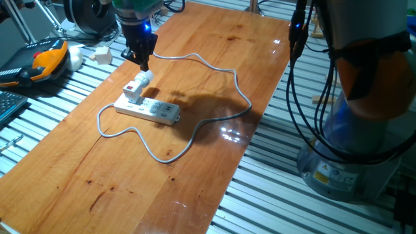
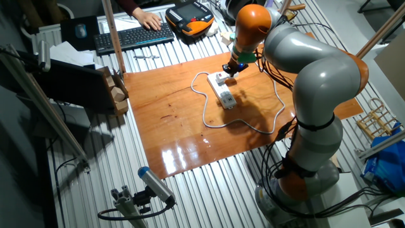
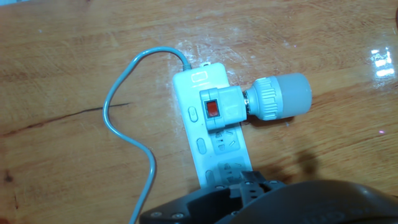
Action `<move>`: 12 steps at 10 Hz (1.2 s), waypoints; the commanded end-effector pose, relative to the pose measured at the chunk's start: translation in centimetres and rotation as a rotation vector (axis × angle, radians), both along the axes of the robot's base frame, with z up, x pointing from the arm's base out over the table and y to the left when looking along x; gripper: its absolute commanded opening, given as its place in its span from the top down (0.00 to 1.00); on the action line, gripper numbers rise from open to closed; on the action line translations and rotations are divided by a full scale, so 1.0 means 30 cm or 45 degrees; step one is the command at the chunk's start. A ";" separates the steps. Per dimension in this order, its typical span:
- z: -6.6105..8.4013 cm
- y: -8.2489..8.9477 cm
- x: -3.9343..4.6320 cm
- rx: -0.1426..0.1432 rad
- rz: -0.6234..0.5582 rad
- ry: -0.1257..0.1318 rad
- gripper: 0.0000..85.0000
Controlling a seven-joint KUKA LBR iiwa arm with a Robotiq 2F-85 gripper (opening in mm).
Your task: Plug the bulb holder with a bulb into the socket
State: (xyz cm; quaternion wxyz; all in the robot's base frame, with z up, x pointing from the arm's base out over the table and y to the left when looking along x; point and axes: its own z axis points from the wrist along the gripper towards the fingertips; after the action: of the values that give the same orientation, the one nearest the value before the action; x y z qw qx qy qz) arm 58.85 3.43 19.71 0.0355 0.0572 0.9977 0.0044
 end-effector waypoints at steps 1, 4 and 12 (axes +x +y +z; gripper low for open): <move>0.000 0.001 0.000 -0.002 0.002 0.002 1.00; -0.001 0.001 0.001 -0.004 0.002 0.004 1.00; -0.002 -0.002 0.001 0.001 0.014 0.004 1.00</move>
State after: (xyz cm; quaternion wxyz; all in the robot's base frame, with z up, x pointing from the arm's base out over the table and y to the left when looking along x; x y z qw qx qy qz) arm 58.89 3.38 19.64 0.0334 0.0517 0.9981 0.0048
